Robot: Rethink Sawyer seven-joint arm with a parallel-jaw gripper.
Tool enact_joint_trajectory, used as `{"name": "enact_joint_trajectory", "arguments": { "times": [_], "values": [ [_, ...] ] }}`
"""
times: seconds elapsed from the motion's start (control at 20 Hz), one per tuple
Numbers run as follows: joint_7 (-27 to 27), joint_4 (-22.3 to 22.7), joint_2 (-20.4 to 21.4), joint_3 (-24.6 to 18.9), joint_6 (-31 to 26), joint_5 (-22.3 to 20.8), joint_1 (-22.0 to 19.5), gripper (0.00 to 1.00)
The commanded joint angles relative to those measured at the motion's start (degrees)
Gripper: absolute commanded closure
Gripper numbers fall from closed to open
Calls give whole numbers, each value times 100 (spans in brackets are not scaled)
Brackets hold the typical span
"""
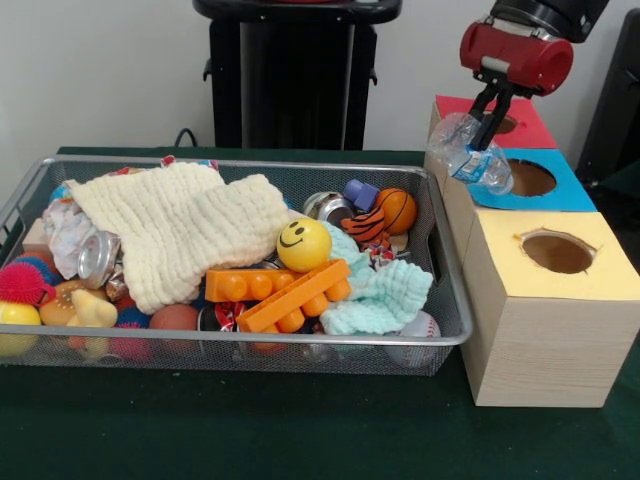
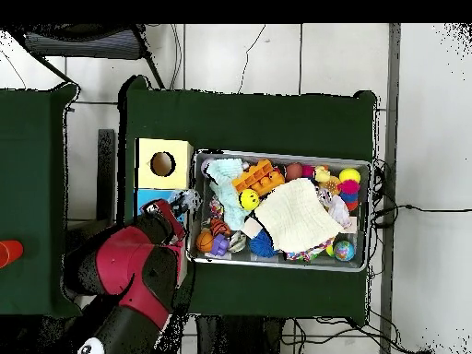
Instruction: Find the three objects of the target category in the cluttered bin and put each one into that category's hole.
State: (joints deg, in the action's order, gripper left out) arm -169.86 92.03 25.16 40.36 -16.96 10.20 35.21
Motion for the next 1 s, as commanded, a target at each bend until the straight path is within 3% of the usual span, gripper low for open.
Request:
{"name": "enact_joint_trajectory", "arguments": {
  "times": [0.05, 0.4, 1.0],
  "values": [
    [-871, 102, -239, -339, -152, 316, -34, 100],
    [-736, 267, -172, -680, -158, 340, -147, 100],
    [-556, 430, 191, -782, -582, 321, -103, 100]
  ]
}}
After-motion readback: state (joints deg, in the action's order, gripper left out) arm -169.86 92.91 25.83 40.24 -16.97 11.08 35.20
